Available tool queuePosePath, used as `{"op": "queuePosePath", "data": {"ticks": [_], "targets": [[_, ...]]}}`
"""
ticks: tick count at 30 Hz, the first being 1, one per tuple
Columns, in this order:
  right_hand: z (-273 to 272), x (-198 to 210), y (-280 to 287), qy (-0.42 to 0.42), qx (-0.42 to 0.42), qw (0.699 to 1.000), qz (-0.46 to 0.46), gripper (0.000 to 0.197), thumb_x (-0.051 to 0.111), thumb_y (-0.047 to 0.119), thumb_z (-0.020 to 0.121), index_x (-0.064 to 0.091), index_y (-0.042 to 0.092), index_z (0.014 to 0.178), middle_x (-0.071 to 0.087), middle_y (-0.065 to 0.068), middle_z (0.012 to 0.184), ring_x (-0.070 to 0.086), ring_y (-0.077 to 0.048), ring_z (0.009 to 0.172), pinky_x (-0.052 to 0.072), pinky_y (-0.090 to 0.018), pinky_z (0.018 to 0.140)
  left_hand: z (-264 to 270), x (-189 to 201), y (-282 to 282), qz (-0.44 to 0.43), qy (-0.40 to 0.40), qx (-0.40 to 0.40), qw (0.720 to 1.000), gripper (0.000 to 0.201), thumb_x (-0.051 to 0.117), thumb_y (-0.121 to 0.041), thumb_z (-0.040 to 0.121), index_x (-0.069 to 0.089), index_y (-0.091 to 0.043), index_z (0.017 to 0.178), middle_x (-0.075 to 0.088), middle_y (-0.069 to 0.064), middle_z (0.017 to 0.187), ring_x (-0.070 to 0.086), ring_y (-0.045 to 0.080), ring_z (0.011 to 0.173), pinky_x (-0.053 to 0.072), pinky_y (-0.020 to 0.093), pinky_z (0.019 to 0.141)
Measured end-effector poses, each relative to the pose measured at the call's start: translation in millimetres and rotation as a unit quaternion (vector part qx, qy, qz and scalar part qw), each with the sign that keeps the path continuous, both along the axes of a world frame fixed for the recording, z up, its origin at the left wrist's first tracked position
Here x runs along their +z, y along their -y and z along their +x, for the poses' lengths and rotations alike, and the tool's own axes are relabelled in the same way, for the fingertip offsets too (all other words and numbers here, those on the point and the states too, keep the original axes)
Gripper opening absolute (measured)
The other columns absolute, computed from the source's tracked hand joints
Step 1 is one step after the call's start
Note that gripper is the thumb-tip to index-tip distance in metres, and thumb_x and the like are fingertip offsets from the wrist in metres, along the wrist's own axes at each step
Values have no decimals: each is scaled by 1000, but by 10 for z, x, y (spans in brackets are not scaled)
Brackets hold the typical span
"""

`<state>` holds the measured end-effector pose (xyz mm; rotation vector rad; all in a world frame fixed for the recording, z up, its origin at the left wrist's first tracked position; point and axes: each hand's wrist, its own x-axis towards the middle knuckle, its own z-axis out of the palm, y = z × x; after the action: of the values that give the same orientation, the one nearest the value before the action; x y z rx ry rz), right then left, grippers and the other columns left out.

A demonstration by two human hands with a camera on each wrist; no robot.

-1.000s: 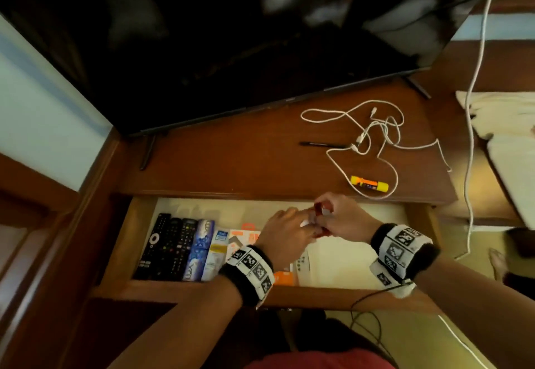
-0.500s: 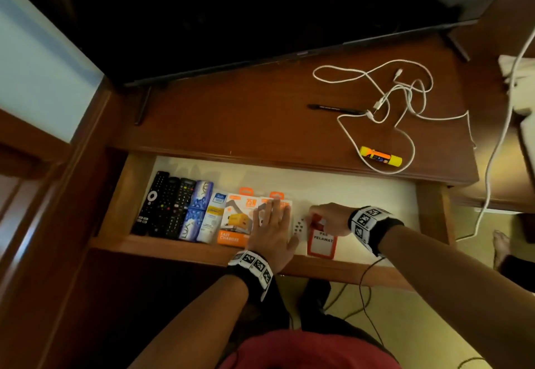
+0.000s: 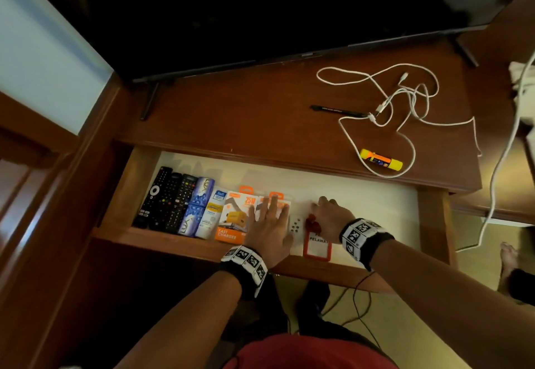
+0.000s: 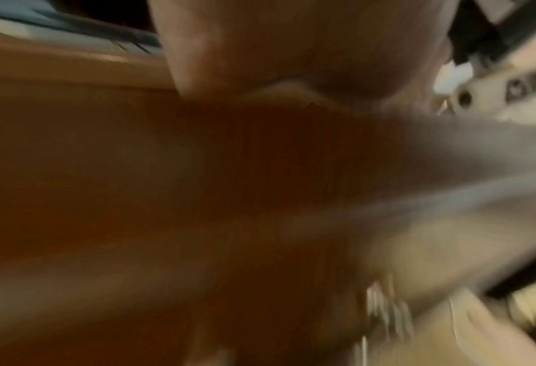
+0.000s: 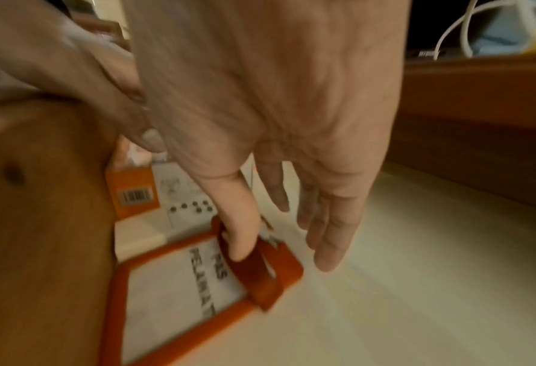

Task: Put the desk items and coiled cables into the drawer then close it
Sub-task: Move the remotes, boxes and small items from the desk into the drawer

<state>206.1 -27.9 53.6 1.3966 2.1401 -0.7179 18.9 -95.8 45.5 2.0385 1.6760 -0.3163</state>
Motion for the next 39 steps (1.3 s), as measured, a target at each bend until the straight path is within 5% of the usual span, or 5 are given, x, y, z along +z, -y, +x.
{"op": "queuePosePath", "data": {"ticks": [7,20,26,34,39], "targets": [[375,955,-383,-236,-209,934,170,29,57,-1,81,78,7,99,76,-8,98,71,-27,90,51,-25,81,197,846,-1008,149,107,33,982,34,42,-22,106,63,-20,132,60,4,125,60,28,110,48,39,87],[1002,1158,-1130,-37,-170,977,126,29,68,25,85,72,13,111,67,-14,115,68,-35,102,53,-33,78,980,835,-2531,168,-36,-79,982,64,53,-8,101,34,-25,159,27,8,167,30,34,149,35,54,116],[1016,1092,-1208,-51,-168,977,124,19,60,11,86,68,8,102,66,-17,112,67,-40,101,49,-32,72,1100,829,-2698,191,-88,-113,971,27,55,-22,104,67,-19,129,56,8,142,49,32,133,42,50,105],[927,1414,-1016,-265,-205,898,286,16,64,20,87,61,16,103,60,-5,97,59,-29,84,52,-40,69,652,1018,-2309,210,121,160,957,17,52,-21,106,61,-14,119,66,5,102,61,23,91,48,39,72],[817,1433,-543,-406,-181,883,150,29,75,21,86,59,33,108,65,10,83,62,-8,70,52,-29,64,272,996,-1464,141,289,224,920,38,51,-17,106,55,-22,144,62,-5,100,66,24,92,61,46,77]]}}
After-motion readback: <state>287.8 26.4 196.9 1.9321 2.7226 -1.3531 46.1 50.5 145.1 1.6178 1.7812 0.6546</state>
